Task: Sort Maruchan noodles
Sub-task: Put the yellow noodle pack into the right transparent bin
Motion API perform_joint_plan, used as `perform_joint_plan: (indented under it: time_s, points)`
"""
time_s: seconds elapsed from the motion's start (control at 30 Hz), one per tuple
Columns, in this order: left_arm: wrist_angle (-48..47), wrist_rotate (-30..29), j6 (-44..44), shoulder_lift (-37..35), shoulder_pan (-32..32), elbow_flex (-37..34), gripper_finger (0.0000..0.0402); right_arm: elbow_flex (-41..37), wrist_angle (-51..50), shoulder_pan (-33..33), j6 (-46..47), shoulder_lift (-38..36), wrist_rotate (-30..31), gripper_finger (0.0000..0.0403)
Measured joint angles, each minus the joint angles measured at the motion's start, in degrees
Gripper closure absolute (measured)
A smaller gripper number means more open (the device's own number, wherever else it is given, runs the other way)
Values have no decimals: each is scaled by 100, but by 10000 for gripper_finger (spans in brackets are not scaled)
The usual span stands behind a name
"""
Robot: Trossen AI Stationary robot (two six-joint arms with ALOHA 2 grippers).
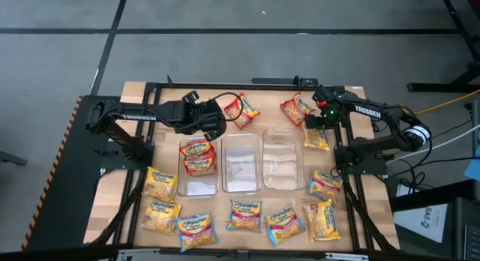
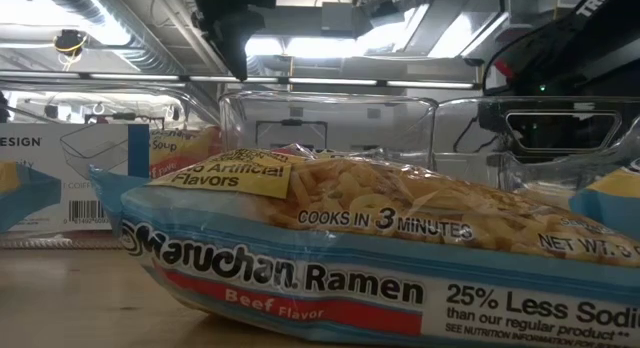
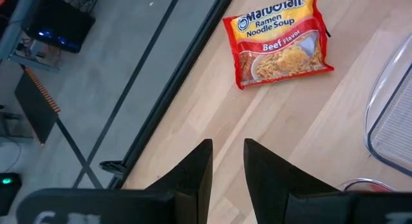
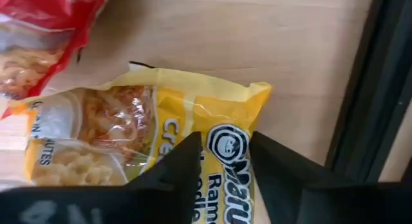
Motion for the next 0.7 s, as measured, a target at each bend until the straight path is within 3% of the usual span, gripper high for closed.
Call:
perform_joint_plan:
  time_s: [0.17, 0.23, 0.4, 0.7]
  points:
    - [0, 0, 2, 0, 0, 0, 319, 145, -62, 2, -414, 28, -22, 374]
    - [0, 0, 2, 0, 0, 0, 319, 232, -72, 3, -550, 27, -41, 393]
    - [0, 0, 2, 0, 0, 0, 319, 356, -281, 8, -739, 22, -471, 399]
    - [0, -17, 4, 0, 2, 0, 319, 405, -497, 5, -1123, -46, -445, 401]
